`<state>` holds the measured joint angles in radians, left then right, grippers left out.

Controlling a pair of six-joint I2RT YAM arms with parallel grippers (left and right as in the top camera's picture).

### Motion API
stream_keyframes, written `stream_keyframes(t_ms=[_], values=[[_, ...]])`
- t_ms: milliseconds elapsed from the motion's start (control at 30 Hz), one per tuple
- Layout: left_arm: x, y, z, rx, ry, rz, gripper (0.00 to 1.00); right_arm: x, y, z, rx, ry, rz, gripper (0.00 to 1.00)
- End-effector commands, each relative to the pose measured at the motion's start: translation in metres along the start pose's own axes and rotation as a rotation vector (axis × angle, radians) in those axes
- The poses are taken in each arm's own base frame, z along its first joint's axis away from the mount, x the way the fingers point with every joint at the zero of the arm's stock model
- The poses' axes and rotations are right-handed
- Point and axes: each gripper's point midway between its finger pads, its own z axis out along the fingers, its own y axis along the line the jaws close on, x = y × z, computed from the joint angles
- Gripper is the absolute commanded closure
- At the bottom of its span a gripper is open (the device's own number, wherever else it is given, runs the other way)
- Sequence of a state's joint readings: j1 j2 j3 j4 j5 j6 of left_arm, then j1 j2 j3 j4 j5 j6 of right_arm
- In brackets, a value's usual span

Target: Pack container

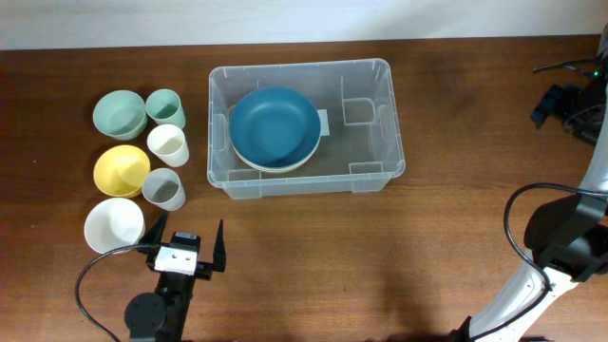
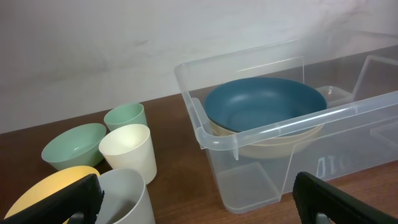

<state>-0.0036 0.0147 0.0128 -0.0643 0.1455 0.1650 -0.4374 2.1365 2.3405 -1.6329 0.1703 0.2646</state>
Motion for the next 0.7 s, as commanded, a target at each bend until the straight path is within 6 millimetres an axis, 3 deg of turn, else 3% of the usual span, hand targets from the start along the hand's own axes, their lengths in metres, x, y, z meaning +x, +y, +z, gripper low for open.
stream_keyframes(t_ms=[0,267,667], values=[[0.001,0.002,0.0,-0.009,0.0,0.008,0.0,-0.009,-0.016,0.0,0.04,-0.036,0.027,0.01],[0.001,0.002,0.0,-0.009,0.001,0.008,0.0,-0.016,-0.045,0.005,0.049,-0.041,0.165,0.01],[0.001,0.002,0.0,-0.009,0.001,0.008,0.0,-0.016,-0.045,0.005,0.05,-0.041,0.164,0.01]])
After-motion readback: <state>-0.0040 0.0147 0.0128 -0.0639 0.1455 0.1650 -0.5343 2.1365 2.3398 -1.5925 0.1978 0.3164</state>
